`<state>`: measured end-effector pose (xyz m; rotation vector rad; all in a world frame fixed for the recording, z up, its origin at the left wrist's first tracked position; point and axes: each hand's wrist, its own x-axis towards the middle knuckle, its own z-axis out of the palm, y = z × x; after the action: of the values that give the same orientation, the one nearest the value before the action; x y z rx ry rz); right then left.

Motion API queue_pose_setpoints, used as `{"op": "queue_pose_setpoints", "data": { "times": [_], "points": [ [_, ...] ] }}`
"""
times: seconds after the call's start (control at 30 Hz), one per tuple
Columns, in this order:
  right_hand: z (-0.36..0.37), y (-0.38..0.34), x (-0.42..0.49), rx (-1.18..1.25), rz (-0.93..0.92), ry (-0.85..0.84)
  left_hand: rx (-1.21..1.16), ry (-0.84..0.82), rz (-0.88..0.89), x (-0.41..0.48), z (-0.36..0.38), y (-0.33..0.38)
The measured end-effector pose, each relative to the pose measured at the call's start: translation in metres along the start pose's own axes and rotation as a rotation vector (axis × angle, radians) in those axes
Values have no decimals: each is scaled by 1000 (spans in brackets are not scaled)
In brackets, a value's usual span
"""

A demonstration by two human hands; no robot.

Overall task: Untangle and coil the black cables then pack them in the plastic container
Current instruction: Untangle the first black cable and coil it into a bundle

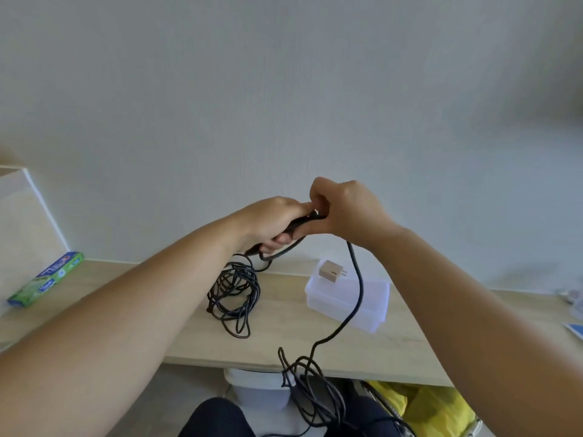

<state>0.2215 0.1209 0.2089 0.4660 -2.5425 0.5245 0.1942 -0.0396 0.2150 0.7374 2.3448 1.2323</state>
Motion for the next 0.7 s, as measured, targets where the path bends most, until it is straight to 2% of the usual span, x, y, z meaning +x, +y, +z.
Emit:
{"op": "queue_pose_setpoints", "data": {
  "times": [0.13, 0.27, 0.3, 0.37, 0.43, 0.5, 0.6, 0.7],
  "points": [
    [9, 5, -16, 344, 281, -156, -62, 67, -59, 3, -15, -2],
    [22, 13, -47, 650, 437, -471, -116, 120, -39, 0, -29, -9],
    [22, 16, -52, 752, 450, -460, -111, 80, -55, -2, -32, -13],
    [20, 25, -53, 903, 491, -291, -138, -99, -101, -7, -35, -20],
    [15, 28, -49, 923, 502, -117, -246, -307, -103, -13, -35, -27],
    [12, 25, -42, 867, 465, -36, -390, -443, -20, -17, -33, -28],
    [11, 17, -33, 862, 429, 50, -658, -453, 147, -17, -32, -17],
    [21, 13, -38, 984, 468, 28, -894, -276, 274, -17, -32, 2]
  ]
}}
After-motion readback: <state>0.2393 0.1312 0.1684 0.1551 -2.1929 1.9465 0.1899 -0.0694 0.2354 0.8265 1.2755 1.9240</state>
